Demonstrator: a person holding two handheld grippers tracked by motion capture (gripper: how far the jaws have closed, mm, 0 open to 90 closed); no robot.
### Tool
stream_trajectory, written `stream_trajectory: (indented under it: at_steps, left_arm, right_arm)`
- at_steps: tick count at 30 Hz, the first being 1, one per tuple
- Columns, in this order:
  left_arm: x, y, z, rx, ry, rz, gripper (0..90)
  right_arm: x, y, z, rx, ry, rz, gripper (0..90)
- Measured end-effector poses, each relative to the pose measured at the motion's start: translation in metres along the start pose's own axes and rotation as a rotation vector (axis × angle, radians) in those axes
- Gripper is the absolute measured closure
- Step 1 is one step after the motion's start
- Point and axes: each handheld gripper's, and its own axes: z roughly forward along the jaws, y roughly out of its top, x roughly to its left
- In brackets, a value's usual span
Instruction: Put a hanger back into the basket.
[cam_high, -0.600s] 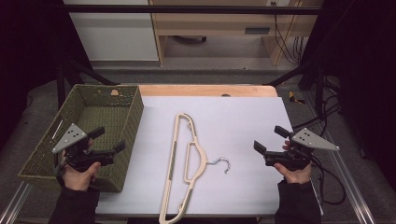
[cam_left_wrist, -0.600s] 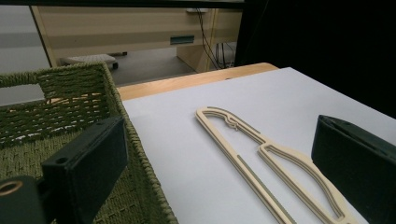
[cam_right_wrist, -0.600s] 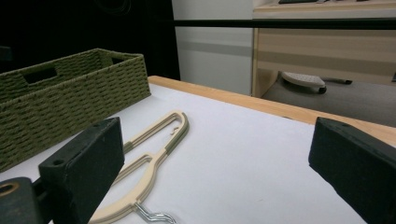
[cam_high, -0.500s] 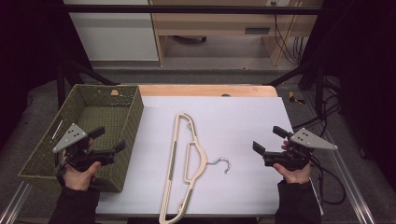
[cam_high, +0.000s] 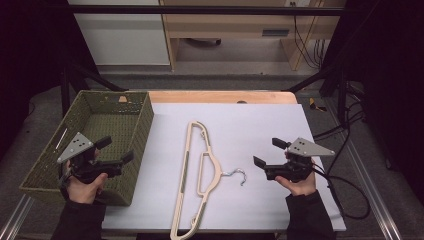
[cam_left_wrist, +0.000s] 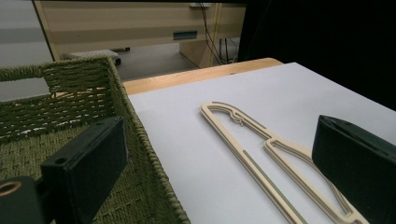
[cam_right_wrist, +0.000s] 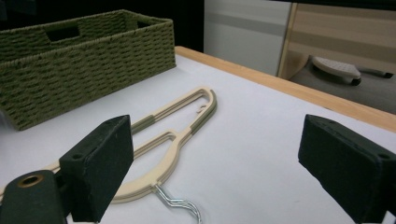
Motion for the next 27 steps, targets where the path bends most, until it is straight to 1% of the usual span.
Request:
stream_trajectory:
  at_steps: [1, 2, 3, 5, 11, 12, 13, 16, 19, 21, 22, 23, 27]
  left_arm:
    - [0.0, 0.0, 0.001, 0.003, 0.0, -0.001, 3.1]
    - [0.0, 0.0, 0.001, 0.003, 0.001, -0.001, 3.1]
    - [0.0, 0.0, 0.001, 0.003, 0.001, -0.001, 3.1]
    - [0.0, 0.0, 0.001, 0.005, 0.002, -0.001, 3.1]
    - [0.0, -0.001, 0.001, 0.006, 0.003, 0.0, 3.1]
    - [0.0, -0.001, 0.001, 0.006, 0.003, 0.0, 3.1]
    - [0.001, -0.001, 0.001, 0.007, 0.004, 0.0, 3.1]
    - [0.001, -0.001, 0.002, 0.008, 0.005, 0.0, 3.1]
    - [0.0, -0.001, 0.002, 0.01, 0.003, 0.003, 3.1]
    - [0.0, -0.001, 0.002, 0.012, 0.005, 0.005, 3.1]
    - [0.0, -0.001, 0.002, 0.012, 0.005, 0.005, 3.2]
    - [0.0, -0.001, 0.003, 0.015, 0.006, 0.008, 3.1]
    - [-0.001, -0.001, 0.003, 0.015, 0.003, 0.009, 3.2]
  right_arm:
    - [0.002, -0.001, 0.005, 0.014, 0.01, -0.004, 11.8]
    - [0.003, -0.002, 0.008, 0.024, 0.011, -0.007, 12.3]
    - [0.003, -0.002, 0.008, 0.024, 0.011, -0.007, 12.3]
    - [0.006, -0.003, 0.016, 0.047, 0.032, -0.018, 15.3]
    - [0.011, -0.007, 0.037, 0.106, 0.064, -0.045, 22.3]
    - [0.011, -0.007, 0.037, 0.106, 0.064, -0.045, 22.3]
    - [0.014, -0.009, 0.045, 0.13, 0.076, -0.062, 23.7]
    - [0.018, -0.012, 0.058, 0.163, 0.106, -0.076, 27.6]
    - [0.02, -0.017, 0.071, 0.199, 0.127, -0.093, 32.9]
    - [0.022, -0.022, 0.078, 0.228, 0.144, -0.098, 36.3]
    - [0.022, -0.022, 0.078, 0.228, 0.144, -0.098, 36.3]
    - [0.023, -0.027, 0.083, 0.262, 0.159, -0.097, 40.1]
    - [0.025, -0.037, 0.095, 0.311, 0.181, -0.107, 46.6]
